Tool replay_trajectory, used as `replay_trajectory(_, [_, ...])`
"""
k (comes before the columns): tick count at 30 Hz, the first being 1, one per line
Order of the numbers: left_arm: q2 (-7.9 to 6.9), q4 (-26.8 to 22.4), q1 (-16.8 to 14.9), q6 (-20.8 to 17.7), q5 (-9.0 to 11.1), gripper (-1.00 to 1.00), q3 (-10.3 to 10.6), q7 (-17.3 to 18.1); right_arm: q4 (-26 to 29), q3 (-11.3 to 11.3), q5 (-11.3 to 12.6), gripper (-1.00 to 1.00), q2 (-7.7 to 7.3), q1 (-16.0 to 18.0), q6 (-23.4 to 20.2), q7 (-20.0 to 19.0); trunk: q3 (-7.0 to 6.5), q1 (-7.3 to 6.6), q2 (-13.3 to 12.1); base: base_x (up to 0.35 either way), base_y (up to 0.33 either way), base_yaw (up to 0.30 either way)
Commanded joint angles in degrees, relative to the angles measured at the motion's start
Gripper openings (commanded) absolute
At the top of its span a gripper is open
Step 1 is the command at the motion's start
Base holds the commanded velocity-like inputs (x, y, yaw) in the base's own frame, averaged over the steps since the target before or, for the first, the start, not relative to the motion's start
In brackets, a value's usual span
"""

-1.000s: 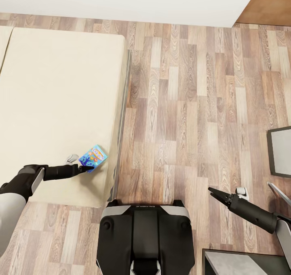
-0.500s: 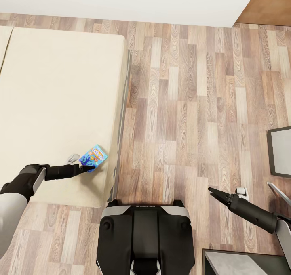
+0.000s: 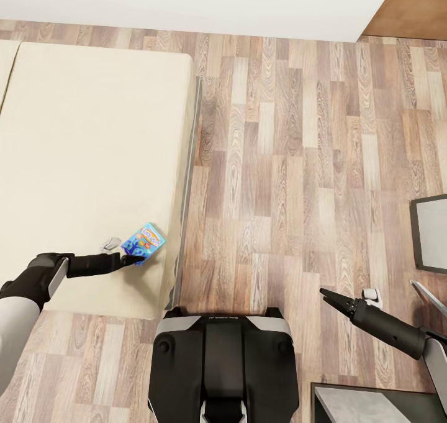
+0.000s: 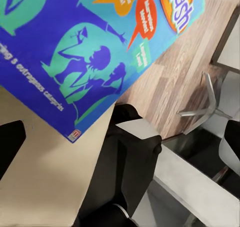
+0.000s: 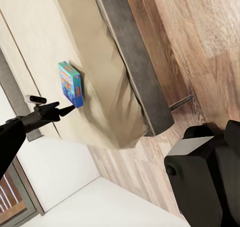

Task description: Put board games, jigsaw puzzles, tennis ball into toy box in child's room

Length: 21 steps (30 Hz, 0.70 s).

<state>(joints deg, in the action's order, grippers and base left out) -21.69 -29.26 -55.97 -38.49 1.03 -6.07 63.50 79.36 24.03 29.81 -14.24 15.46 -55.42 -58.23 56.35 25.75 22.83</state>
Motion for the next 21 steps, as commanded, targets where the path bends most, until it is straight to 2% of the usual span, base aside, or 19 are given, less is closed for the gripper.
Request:
replay_trajectory(1, [-0.14, 0.0, 0.0, -0.5, 0.1, 1.00, -0.1, 0.1, 0.0, 0.0, -0.1, 1.00, 0.00, 0.0, -0.2, -0.2, 0.05, 0.03, 0.1, 0.000, 0.000, 0.000])
replay_trajectory(14, [-3.61, 0.0, 0.1, -0.4, -0.4, 1.00, 0.2, 0.1, 0.0, 0.0, -0.1, 1.00, 0.00, 0.0, -0.2, -0.1, 0.05, 0.03, 0.1, 0.000, 0.000, 0.000])
replay_trajectory(21, [-4.73, -0.7, 0.2, -0.3, -0.5, 1.00, 0.9, 0.9, 0.0, 0.0, -0.1, 1.00, 0.00, 0.0, -0.2, -0.1, 0.05, 0.03, 0.1, 0.000, 0.000, 0.000])
